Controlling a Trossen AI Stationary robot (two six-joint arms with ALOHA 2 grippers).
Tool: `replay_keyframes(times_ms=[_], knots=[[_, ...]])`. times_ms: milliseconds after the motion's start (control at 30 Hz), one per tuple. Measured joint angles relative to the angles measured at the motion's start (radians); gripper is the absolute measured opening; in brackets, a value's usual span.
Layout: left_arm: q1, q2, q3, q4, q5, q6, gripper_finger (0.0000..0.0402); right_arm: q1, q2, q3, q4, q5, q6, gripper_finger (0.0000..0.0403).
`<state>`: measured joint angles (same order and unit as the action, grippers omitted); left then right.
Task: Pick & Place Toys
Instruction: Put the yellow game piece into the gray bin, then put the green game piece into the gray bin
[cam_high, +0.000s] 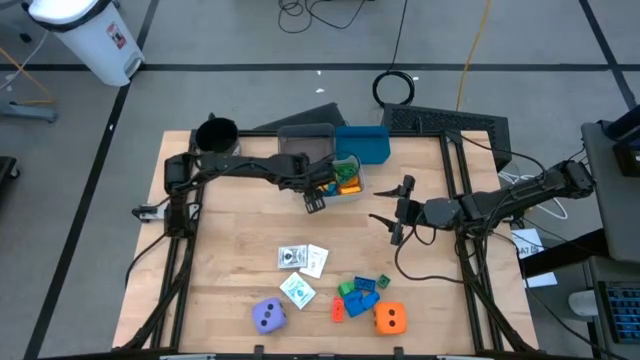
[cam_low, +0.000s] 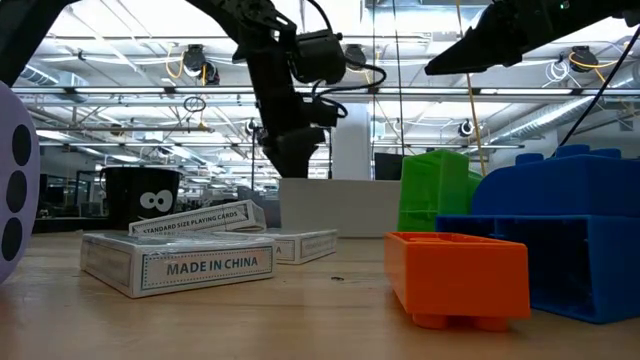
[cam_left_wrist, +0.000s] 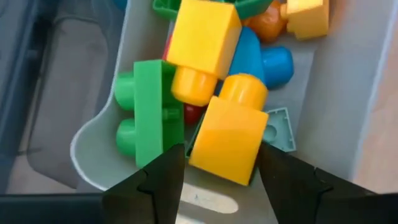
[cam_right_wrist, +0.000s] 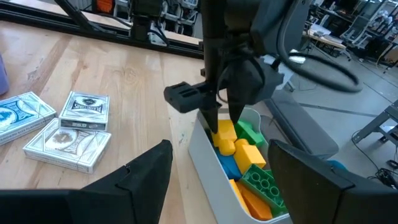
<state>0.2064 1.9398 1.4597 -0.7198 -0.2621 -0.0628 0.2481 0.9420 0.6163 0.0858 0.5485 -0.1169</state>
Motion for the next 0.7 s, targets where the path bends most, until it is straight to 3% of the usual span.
replay_keyframes(times_ms=[400,700], knots=[[-0.009,-0.205,0.0,0.008,0.0,-0.069,0.0209,0.0,0.0,0.0,0.004,0.0,-0.001,0.0256],[-0.165,-0.252,0.0,0.212,0.015,-0.093,0.0209,0.0,0.0,0.0,0.0,0.0,0.0,0.0256]])
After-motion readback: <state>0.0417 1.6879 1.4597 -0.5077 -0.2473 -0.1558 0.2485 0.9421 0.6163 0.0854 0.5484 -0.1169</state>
